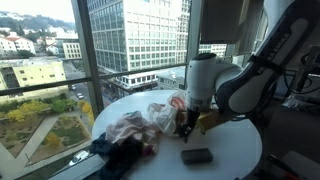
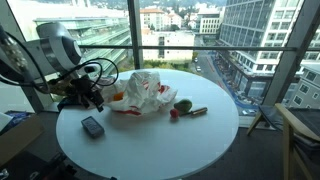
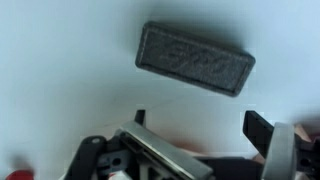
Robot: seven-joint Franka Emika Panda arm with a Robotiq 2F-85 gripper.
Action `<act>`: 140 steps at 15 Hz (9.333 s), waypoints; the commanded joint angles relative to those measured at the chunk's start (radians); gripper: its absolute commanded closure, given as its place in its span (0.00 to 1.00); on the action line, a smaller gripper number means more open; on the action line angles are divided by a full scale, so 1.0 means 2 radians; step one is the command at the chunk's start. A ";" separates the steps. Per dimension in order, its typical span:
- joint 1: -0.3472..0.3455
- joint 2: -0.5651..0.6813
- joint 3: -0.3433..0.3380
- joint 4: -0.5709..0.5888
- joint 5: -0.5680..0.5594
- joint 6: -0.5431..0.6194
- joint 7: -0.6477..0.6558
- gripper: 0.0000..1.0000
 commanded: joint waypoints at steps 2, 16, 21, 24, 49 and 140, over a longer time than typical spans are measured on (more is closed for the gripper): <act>-0.032 -0.003 0.032 0.011 0.060 -0.080 -0.170 0.00; 0.002 0.056 -0.030 0.100 0.105 -0.183 -0.609 0.00; 0.015 0.093 -0.028 0.106 0.111 -0.178 -0.642 0.00; 0.022 0.121 -0.033 0.114 0.105 -0.162 -0.624 0.00; 0.065 0.043 -0.058 0.148 0.173 -0.235 -0.320 0.68; -0.081 0.342 -0.261 0.499 0.342 -0.145 -0.106 0.34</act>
